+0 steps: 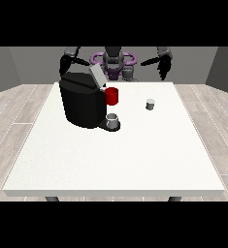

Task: Insert the coffee pod into the coffee machine and close the lid

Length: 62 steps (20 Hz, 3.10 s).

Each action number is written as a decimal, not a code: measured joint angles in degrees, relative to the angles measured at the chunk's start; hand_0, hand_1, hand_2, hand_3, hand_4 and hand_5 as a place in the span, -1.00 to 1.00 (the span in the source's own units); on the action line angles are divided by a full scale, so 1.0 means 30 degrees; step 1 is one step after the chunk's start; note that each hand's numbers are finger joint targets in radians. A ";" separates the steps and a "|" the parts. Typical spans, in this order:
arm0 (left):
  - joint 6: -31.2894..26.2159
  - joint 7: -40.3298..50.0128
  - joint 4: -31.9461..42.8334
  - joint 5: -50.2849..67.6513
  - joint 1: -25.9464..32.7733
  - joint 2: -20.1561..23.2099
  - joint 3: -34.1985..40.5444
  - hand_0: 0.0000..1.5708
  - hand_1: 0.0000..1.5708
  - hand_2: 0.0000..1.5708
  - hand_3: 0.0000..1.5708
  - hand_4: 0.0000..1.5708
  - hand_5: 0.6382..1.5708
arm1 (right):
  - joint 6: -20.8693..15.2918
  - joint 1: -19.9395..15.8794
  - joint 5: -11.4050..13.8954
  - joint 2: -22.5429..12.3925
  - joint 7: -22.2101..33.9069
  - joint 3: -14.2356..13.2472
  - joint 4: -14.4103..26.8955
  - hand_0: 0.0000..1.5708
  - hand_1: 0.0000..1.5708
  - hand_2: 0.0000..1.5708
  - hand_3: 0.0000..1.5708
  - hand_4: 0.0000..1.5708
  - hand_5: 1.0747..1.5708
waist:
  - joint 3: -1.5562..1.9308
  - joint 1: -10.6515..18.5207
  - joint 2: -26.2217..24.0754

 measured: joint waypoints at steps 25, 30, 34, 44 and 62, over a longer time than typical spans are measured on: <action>0.0898 -0.0972 1.0302 -0.6357 -0.7392 0.1818 -0.0048 0.20 0.20 0.21 -0.12 -0.90 1.00 | -0.1287 -0.3063 0.1400 0.1612 0.0982 0.1349 0.1450 -1.00 -1.00 -1.00 -1.00 -1.00 1.00 | 0.0004 -0.1878 0.3465; 0.2542 -0.2040 1.1287 -0.8117 -0.8228 0.1840 -0.0500 0.32 0.32 0.41 0.16 -0.41 1.00 | -0.1302 -0.3758 0.1556 0.1599 0.0878 0.1310 0.2110 -1.00 -1.00 -1.00 -1.00 -1.00 1.00 | 0.0002 -0.1831 0.3895; 0.3030 -0.2043 1.2122 -0.9600 -0.8388 0.1744 -0.1257 -0.04 -0.04 0.21 0.03 -0.57 1.00 | -0.0892 -0.3913 0.1414 0.1335 0.0988 0.1123 0.2555 -1.00 -1.00 -1.00 -1.00 -1.00 1.00 | 0.0004 -0.1895 0.3557; 0.2330 -0.1841 1.4166 -1.2361 -0.9425 0.2001 -0.2418 0.01 0.01 0.25 0.10 -0.49 1.00 | -0.0565 -0.4332 0.0998 0.1272 0.0202 0.0528 0.4157 -1.00 -1.00 -1.00 -1.00 -1.00 1.00 | 0.0028 -0.1854 0.3361; -0.0781 -0.2889 1.4829 -1.1622 -1.1753 0.0273 -0.1110 0.75 0.75 0.76 0.69 -0.36 1.00 | -0.1611 -0.3724 0.1996 0.1129 0.0215 0.0056 0.7098 -1.00 -1.00 -1.00 -1.00 -1.00 1.00 | 0.0011 -0.1097 0.0878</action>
